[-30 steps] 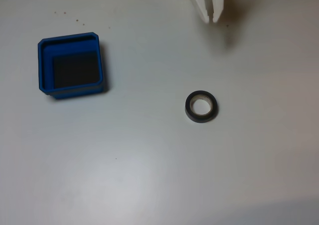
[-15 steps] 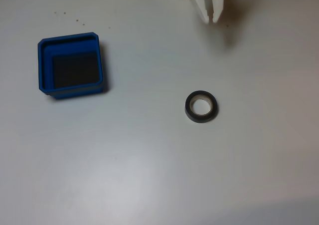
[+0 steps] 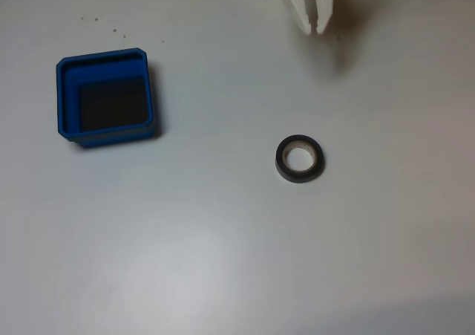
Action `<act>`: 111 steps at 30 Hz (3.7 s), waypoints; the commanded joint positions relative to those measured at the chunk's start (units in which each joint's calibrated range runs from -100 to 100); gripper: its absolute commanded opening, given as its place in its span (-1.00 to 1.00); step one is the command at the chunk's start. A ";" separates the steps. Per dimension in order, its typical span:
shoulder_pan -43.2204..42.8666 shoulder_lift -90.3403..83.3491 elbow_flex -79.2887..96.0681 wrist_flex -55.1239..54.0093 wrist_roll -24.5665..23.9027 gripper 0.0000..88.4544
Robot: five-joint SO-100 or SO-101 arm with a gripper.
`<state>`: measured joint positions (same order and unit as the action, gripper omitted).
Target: Pick the black tape roll and drop it in the blue box
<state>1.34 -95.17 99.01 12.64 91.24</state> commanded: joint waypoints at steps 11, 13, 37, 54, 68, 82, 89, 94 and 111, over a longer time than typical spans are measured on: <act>0.47 21.26 -14.65 -1.42 -0.17 -0.98; 0.57 26.44 -18.51 -1.34 -0.26 -0.98; 9.75 90.66 -75.20 17.31 -0.08 -0.98; 9.75 107.63 -109.26 48.33 -0.17 -0.98; 8.78 112.56 -111.50 48.08 -0.35 -0.98; 7.90 112.73 -111.32 48.08 -0.26 -0.98; 7.41 114.66 -111.41 47.75 -0.35 -0.97; 6.53 115.16 -111.41 47.75 -0.43 -0.94; 6.33 115.24 -111.95 44.70 -3.59 -0.66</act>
<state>7.77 20.49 -8.97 59.52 87.90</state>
